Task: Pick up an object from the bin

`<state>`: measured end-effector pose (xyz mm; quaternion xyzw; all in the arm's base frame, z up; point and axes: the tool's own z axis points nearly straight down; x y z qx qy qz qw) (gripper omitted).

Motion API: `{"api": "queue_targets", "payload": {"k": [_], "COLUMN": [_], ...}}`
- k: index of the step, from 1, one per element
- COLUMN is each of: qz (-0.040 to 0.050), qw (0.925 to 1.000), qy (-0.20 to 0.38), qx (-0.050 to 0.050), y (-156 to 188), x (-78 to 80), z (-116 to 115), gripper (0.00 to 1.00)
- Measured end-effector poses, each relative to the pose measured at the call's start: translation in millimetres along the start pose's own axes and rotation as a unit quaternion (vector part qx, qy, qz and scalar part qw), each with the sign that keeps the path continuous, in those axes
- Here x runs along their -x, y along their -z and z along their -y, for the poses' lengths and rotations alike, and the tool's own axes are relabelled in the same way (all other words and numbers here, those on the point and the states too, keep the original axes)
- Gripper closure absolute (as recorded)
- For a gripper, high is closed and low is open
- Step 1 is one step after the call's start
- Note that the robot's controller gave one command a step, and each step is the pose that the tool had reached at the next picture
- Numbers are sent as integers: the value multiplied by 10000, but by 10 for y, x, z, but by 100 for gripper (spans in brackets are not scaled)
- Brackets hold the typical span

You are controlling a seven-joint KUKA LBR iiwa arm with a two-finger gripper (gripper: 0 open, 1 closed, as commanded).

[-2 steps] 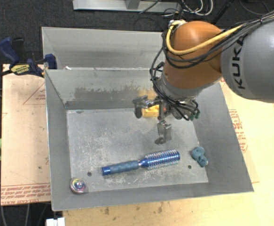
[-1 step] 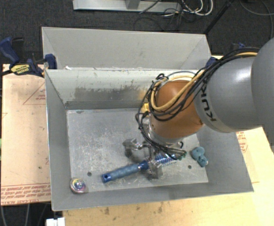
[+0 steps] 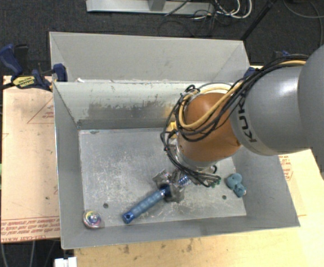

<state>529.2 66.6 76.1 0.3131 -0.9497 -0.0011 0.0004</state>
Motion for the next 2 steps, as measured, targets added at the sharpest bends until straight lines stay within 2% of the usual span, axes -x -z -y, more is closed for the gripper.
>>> {"api": "queue_targets", "payload": {"k": [1, 2], "qz": [40, 24], "qw": [10000, 9747], "qy": [59, 2235], "qx": [-30, -21], "y": [1238, 1676], "x": [-24, 210], "z": [23, 60], "gripper": [100, 100]}}
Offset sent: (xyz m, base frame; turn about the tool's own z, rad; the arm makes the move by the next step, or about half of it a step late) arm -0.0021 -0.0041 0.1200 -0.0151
